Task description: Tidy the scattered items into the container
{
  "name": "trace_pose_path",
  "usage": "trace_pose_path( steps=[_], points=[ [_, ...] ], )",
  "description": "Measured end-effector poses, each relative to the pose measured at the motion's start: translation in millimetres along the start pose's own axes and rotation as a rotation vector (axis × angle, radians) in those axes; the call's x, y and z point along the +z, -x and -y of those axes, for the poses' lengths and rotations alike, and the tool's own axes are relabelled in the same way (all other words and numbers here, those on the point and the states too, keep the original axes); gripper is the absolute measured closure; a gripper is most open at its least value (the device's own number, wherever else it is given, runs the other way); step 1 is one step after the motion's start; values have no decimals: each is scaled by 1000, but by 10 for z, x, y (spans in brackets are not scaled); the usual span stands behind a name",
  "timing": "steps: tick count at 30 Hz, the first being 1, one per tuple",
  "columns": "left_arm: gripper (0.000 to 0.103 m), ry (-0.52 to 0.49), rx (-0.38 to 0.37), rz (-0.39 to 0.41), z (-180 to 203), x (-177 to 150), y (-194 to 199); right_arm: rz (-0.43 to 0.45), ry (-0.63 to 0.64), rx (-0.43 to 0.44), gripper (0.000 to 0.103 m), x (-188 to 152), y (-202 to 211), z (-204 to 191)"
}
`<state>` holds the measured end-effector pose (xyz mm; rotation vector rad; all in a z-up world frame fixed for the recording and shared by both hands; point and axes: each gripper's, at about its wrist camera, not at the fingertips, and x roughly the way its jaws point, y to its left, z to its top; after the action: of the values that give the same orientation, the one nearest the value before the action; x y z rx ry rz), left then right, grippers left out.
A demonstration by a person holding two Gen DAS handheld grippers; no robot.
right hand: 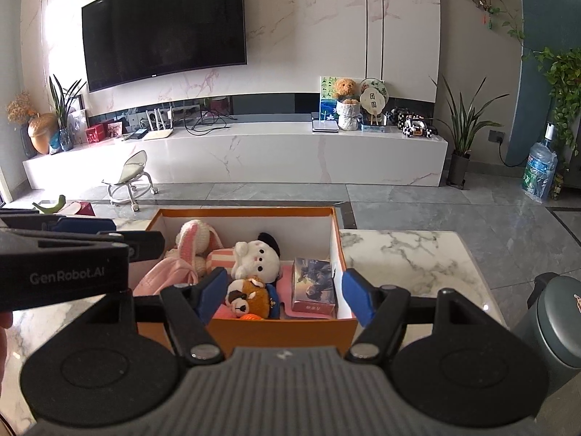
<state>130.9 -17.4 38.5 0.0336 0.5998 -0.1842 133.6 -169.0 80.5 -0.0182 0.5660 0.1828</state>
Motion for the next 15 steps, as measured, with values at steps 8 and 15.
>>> trace_pose_path(
  steps=[8,15],
  points=[
    [32,29,30,96,-118,-136,450,66,-70,-26,30,-66,393,-121],
    [22,38,65,135,-160,-290,652,99,-119,-49,28,-177,609,-196]
  ],
)
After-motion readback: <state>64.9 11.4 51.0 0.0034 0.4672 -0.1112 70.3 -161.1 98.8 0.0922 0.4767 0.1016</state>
